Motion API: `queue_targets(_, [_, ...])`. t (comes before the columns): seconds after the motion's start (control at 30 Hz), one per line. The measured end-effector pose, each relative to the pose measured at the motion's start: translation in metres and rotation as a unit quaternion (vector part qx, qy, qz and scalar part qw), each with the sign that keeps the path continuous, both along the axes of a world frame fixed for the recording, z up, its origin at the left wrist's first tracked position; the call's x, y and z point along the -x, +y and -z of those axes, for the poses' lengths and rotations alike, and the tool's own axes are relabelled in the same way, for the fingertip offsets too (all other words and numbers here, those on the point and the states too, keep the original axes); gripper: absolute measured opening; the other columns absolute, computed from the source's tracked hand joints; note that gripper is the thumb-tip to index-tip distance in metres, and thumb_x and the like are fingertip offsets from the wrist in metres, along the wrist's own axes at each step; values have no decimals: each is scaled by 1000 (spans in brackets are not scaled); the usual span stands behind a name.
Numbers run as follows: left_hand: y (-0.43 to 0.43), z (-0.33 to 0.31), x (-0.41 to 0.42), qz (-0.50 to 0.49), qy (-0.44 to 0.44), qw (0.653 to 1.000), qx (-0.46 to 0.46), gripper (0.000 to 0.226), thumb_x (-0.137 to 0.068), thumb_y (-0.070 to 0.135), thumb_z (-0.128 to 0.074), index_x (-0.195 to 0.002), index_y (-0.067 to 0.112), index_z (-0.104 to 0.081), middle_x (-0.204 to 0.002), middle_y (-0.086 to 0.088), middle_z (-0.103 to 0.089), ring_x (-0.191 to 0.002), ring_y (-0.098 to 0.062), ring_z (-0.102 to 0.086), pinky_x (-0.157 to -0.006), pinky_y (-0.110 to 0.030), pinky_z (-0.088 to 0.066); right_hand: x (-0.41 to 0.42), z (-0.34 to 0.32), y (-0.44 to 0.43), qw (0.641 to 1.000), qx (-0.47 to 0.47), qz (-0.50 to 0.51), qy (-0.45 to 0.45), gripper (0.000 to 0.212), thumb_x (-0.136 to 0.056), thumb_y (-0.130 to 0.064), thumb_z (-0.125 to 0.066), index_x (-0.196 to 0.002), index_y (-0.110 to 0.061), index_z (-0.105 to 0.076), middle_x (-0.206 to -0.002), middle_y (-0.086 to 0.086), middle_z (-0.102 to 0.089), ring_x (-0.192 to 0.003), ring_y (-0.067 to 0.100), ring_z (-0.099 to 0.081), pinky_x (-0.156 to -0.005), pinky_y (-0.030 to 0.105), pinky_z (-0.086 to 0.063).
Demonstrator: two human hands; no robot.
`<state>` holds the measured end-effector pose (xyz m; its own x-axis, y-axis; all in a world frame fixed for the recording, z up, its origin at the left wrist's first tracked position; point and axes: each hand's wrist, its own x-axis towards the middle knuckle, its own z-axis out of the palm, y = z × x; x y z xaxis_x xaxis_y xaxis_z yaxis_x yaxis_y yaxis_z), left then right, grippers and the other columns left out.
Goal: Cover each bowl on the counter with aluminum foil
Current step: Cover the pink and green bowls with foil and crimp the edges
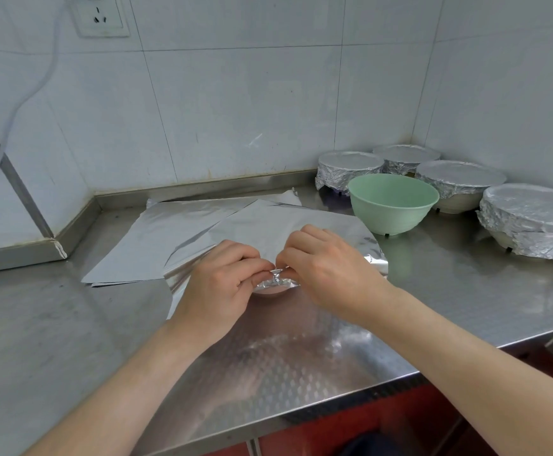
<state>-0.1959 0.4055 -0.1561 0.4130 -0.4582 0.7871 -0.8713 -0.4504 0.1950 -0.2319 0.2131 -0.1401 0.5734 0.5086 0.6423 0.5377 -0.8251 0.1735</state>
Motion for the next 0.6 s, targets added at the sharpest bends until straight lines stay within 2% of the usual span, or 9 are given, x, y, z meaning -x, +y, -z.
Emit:
queue_targets(0.17, [-2,-1,3,-2,-20,1000,-6,6,-81,6,-69,-84,4,-74,-79,-1,-63,-77,-17,-54,-68,-32,-45,3,-1,5,1000,6,5,-7,27,-61,8,-75,-77,-7,-60,-75,7,-52,-68,26,-47,-55,39,-45])
queue_targets(0.37, [-3,-8,22,13,-55,998,-8,12,-78,-6,-69,-84,2,-74,-83,-4,-64,-77,-20,-55,-71,-28,-45,36,-12,8,1000,6,26,-4,30,-54,9,-76,-75,-6,-60,-72,7,-53,-65,25,-46,-52,38,-45])
queue_targets(0.5, [-5,-6,35,33,-30,999,13,10,-84,3,-63,-82,3,-74,-81,-2,-63,-77,-13,-51,-70,-25,-43,56,-14,14,999,8,47,3,29,-50,7,-75,-67,-8,-58,-66,6,-51,-61,23,-46,-48,32,-41])
queue_targets(0.6, [-3,-2,39,39,8,999,23,9,-83,9,-66,-83,8,-74,-81,4,-61,-78,-6,-48,-72,-18,-41,63,-11,18,997,-2,67,43,26,-55,1,-81,-68,-12,-62,-65,3,-53,-60,21,-48,-45,30,-41])
